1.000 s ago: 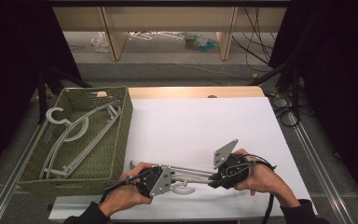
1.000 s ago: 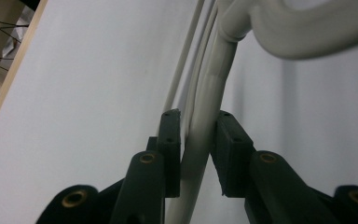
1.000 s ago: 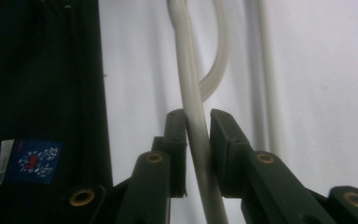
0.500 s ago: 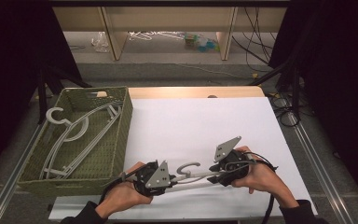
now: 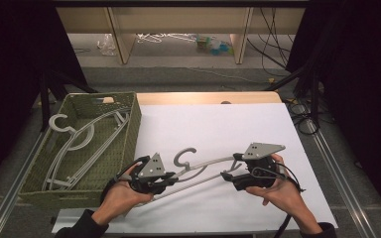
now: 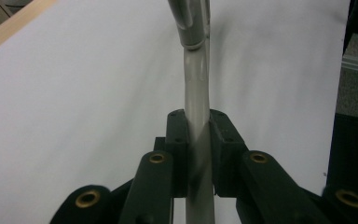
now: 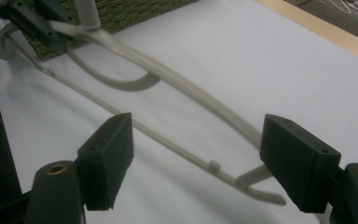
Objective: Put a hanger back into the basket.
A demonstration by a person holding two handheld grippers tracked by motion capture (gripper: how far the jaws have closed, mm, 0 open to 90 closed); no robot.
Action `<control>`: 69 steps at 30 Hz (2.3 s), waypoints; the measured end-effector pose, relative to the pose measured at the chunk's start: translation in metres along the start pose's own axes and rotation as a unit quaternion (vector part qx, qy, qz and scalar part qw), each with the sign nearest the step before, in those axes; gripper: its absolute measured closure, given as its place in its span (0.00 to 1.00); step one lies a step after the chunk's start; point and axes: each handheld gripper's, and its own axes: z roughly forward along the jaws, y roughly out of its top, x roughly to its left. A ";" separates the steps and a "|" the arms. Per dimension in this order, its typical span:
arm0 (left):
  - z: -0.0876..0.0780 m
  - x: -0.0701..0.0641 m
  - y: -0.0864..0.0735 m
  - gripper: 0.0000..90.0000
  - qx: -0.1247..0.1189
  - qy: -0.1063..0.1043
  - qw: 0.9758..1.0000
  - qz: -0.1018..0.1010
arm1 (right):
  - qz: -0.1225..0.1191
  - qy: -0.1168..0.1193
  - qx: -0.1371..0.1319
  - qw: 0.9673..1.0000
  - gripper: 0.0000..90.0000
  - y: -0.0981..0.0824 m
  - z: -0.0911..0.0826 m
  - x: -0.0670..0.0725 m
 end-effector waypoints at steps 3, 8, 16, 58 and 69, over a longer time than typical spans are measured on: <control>-0.008 0.003 0.005 0.88 -0.015 0.008 1.000 -0.010 | 0.003 -0.003 -0.004 1.000 0.30 -0.009 -0.001 0.003; -0.030 0.009 0.019 0.88 -0.042 0.014 0.998 -0.035 | 0.016 -0.002 -0.013 1.000 0.29 -0.019 -0.004 0.006; -0.068 0.018 0.047 0.88 -0.079 0.037 0.995 -0.049 | 0.024 0.003 -0.031 0.999 0.28 -0.028 -0.009 0.010; -0.184 0.150 -0.033 0.88 -0.119 0.196 0.958 -0.172 | 0.040 0.017 -0.020 0.999 0.27 -0.038 -0.005 0.008; -0.198 0.165 -0.066 0.88 -0.108 0.227 0.951 -0.181 | 0.038 0.017 -0.019 0.999 0.25 -0.038 -0.004 0.008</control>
